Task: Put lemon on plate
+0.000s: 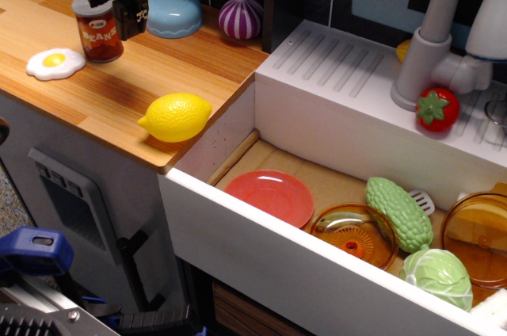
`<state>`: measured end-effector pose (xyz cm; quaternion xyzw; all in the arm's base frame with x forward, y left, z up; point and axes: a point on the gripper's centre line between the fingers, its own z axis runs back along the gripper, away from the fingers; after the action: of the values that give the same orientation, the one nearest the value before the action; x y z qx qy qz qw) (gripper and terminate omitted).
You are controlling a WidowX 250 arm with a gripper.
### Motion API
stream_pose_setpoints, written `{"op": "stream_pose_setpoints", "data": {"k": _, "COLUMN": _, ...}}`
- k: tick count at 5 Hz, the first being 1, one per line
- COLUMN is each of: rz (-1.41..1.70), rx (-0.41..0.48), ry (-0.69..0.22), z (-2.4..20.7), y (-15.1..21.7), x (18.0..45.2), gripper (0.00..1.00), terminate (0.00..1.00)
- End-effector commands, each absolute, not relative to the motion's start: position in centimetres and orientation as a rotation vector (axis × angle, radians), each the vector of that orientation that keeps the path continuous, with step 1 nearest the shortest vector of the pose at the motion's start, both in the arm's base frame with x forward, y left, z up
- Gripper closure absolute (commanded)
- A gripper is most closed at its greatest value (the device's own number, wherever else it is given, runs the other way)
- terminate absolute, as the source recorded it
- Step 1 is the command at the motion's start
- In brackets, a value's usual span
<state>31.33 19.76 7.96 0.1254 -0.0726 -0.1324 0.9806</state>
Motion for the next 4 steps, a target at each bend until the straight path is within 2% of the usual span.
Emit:
{"op": "stream_pose_setpoints", "data": {"k": 1, "rz": -0.266, "rx": 0.252, "ry": -0.146, "z": 8.0, "y": 19.8, "x": 31.3, "gripper": 0.0, "terminate": 0.0}}
{"op": "stream_pose_setpoints", "data": {"k": 4, "rz": -0.332, "rx": 0.224, "ry": -0.212, "z": 10.5, "y": 13.0, "x": 31.0, "gripper": 0.0, "terminate": 0.0}}
